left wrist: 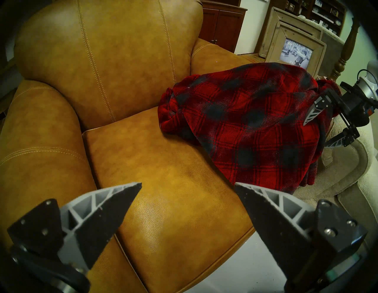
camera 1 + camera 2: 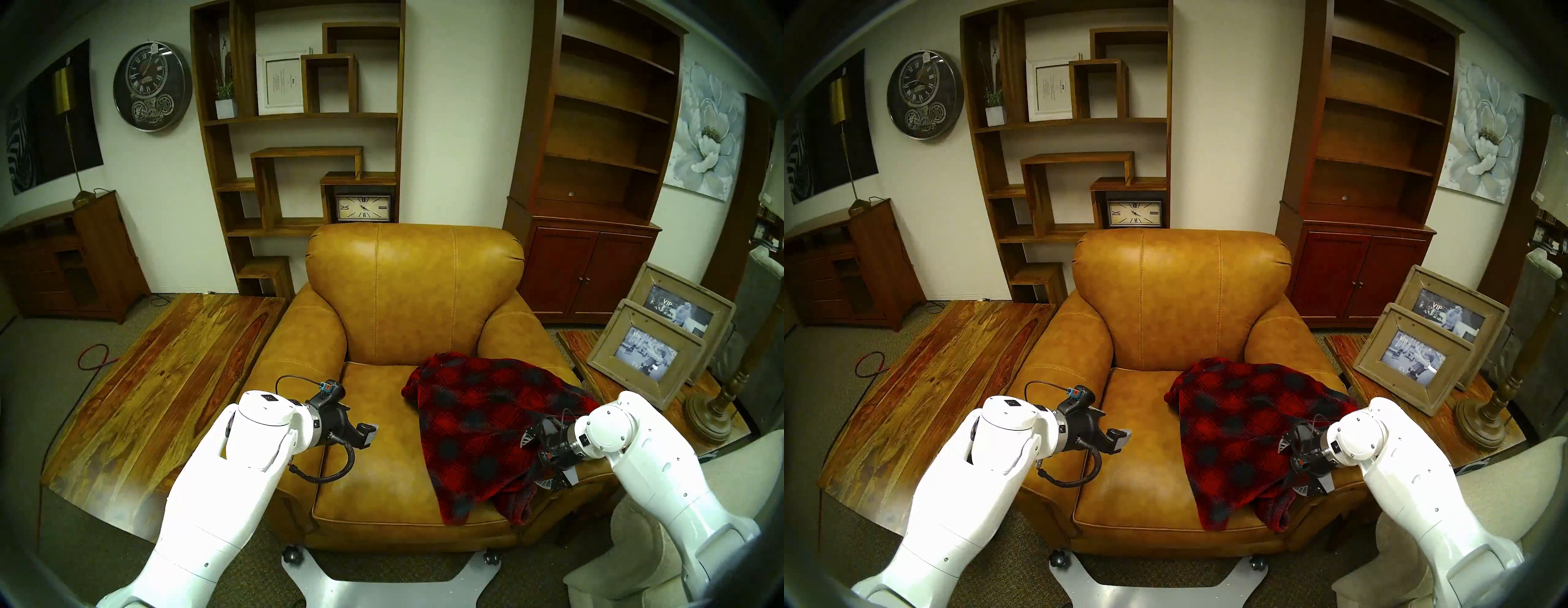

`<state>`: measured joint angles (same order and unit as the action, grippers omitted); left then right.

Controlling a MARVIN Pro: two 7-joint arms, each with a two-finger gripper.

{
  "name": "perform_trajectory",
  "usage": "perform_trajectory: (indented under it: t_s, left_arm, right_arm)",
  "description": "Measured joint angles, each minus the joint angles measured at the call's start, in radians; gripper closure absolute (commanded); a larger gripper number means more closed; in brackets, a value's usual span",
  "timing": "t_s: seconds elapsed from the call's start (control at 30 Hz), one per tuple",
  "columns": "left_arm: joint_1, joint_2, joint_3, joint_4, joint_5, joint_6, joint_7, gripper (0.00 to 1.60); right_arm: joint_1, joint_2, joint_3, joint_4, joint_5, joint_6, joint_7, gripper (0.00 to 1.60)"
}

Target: Move the blanket from sofa and drape it over the sofa arm

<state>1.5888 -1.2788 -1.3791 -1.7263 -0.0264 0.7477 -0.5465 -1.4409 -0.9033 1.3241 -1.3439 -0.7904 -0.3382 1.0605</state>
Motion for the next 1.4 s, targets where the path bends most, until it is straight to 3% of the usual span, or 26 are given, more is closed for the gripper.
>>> perform_trajectory:
  t_s: [0.33, 0.37, 0.4, 0.43, 0.47, 0.6, 0.87, 1.4]
  left_arm:
    - [0.001, 0.000, 0.000, -0.001, 0.000, 0.000, 0.001, 0.00]
    - [0.001, 0.000, 0.000, -0.001, 0.000, 0.000, 0.001, 0.00]
    - [0.001, 0.000, 0.000, -0.001, 0.000, 0.000, 0.001, 0.00]
    - [0.002, 0.000, 0.000, -0.001, 0.000, 0.000, 0.001, 0.00]
    - [0.002, 0.000, 0.000, -0.001, 0.000, 0.000, 0.001, 0.00]
    - [0.002, 0.000, 0.000, -0.002, 0.000, 0.000, 0.001, 0.00]
    - [0.002, 0.000, 0.000, 0.001, 0.000, 0.000, 0.001, 0.00]
    - [0.001, 0.000, 0.000, 0.006, 0.000, 0.000, 0.002, 0.00]
  right_arm:
    - [0.019, -0.083, -0.009, 0.146, -0.096, -0.092, -0.179, 0.00]
    - [0.021, -0.091, -0.008, 0.159, -0.108, -0.101, -0.198, 0.08]
    - [0.023, -0.096, -0.007, 0.168, -0.117, -0.108, -0.213, 0.61]
    - [0.026, -0.102, -0.007, 0.179, -0.129, -0.115, -0.232, 0.94]
    - [0.028, -0.106, -0.007, 0.188, -0.139, -0.122, -0.248, 1.60]
    - [0.041, -0.110, -0.004, 0.216, -0.162, -0.147, -0.297, 1.60]
    - [0.086, -0.064, 0.063, 0.193, -0.126, -0.202, -0.271, 1.60]
    - [0.201, 0.090, 0.287, 0.130, -0.119, -0.362, -0.087, 1.60]
